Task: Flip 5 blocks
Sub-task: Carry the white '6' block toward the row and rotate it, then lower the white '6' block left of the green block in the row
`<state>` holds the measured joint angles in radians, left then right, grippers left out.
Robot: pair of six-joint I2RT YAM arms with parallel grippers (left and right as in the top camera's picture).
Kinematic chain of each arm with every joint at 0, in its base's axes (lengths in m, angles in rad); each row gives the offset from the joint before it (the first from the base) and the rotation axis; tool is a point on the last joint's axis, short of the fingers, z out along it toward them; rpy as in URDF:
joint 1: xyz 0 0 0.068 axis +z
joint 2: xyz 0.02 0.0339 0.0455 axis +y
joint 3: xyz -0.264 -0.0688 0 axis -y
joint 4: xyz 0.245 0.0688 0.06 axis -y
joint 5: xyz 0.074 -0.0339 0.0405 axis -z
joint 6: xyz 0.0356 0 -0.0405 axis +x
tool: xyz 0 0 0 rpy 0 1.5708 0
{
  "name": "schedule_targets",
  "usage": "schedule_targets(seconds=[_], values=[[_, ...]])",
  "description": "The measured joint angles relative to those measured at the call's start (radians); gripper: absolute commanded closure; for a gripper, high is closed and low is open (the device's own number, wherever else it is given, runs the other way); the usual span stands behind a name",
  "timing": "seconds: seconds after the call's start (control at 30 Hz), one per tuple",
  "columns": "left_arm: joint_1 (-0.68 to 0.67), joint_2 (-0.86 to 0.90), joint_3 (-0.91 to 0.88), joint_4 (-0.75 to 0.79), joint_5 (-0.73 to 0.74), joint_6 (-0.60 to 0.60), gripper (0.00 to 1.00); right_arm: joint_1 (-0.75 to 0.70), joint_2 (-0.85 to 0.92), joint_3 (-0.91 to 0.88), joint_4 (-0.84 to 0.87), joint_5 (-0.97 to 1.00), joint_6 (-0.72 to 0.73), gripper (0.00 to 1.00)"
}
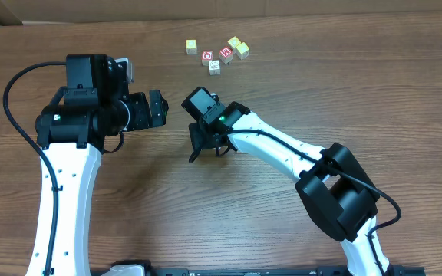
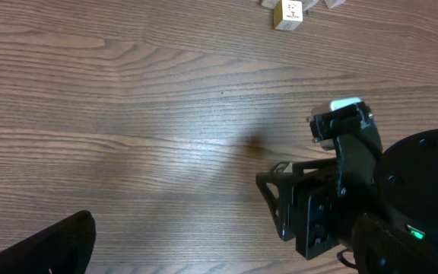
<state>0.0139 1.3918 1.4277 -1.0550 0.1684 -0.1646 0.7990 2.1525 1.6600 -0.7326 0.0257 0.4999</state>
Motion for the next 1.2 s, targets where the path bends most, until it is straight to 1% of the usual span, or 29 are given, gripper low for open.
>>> schedule_targets(seconds=[0.3, 0.37, 0.4, 0.47, 0.6, 0.67, 0.83, 0.87, 1.2], values=[[0.000, 0.000, 0.000, 0.000, 0.000, 0.000, 0.00, 0.000, 0.000, 0.000, 0.019, 0.077, -0.033, 0.42], [0.000, 0.000, 0.000, 0.000, 0.000, 0.000, 0.00, 0.000, 0.000, 0.000, 0.031, 0.082, -0.037, 0.44], [0.000, 0.000, 0.000, 0.000, 0.000, 0.000, 0.00, 0.000, 0.000, -0.001, 0.041, 0.083, -0.041, 0.46], [0.000, 0.000, 0.000, 0.000, 0.000, 0.000, 0.00, 0.000, 0.000, -0.003, 0.061, 0.086, -0.047, 0.47], [0.000, 0.000, 0.000, 0.000, 0.000, 0.000, 0.00, 0.000, 0.001, -0.008, 0.083, 0.090, -0.055, 0.56], [0.000, 0.000, 0.000, 0.000, 0.000, 0.000, 0.00, 0.000, 0.001, -0.011, 0.090, 0.093, -0.055, 0.70], [0.000, 0.000, 0.000, 0.000, 0.000, 0.000, 0.00, -0.002, 0.008, -0.012, 0.096, 0.096, -0.063, 0.94], [0.000, 0.000, 0.000, 0.000, 0.000, 0.000, 0.00, -0.002, 0.011, -0.012, 0.096, 0.098, -0.059, 0.96], [0.000, 0.000, 0.000, 0.000, 0.000, 0.000, 0.00, -0.003, 0.031, -0.013, 0.021, 0.056, -0.060, 0.96]])
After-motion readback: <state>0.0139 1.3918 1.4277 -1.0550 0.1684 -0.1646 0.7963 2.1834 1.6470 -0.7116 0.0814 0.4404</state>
